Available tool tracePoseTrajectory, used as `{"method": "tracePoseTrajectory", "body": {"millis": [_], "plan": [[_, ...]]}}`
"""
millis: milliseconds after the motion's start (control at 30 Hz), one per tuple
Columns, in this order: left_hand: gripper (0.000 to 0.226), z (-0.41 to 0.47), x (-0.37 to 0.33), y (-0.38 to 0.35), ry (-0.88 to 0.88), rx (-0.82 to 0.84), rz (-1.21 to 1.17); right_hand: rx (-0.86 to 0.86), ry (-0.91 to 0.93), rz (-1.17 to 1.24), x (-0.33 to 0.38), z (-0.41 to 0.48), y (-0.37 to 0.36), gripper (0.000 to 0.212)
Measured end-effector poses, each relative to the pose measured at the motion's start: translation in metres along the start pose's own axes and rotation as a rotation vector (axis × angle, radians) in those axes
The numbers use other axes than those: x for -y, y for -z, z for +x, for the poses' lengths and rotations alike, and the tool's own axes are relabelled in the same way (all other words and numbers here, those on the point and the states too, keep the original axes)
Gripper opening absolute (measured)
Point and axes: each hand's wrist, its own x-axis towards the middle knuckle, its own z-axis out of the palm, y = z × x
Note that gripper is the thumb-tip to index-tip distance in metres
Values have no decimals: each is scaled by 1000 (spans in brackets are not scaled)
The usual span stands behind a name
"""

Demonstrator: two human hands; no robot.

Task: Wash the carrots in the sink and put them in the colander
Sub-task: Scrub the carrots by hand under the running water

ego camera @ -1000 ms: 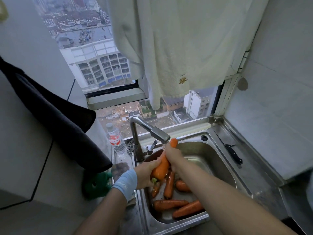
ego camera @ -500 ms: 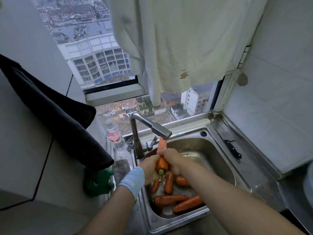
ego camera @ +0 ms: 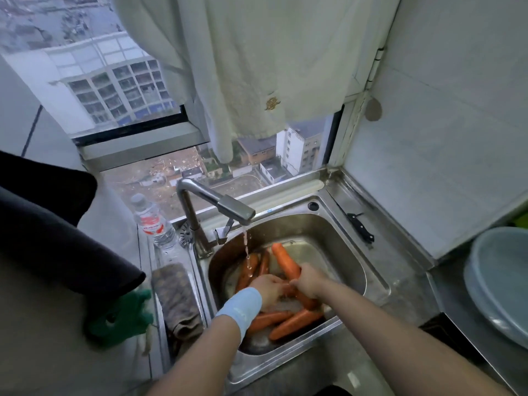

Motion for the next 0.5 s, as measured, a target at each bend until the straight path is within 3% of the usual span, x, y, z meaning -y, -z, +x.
{"method": "tracePoseTrajectory", "body": {"millis": [67, 233, 500], "plan": [[10, 6, -14, -18, 24, -3, -19, -82, -20, -71, -19, 11, 23, 40], [68, 44, -32, -51, 6, -42, 18, -156, -50, -167, -55, 43, 78, 34], [55, 131, -41, -76, 117, -136, 372, -48, 3, -398, -81, 108, 76, 50]]}}
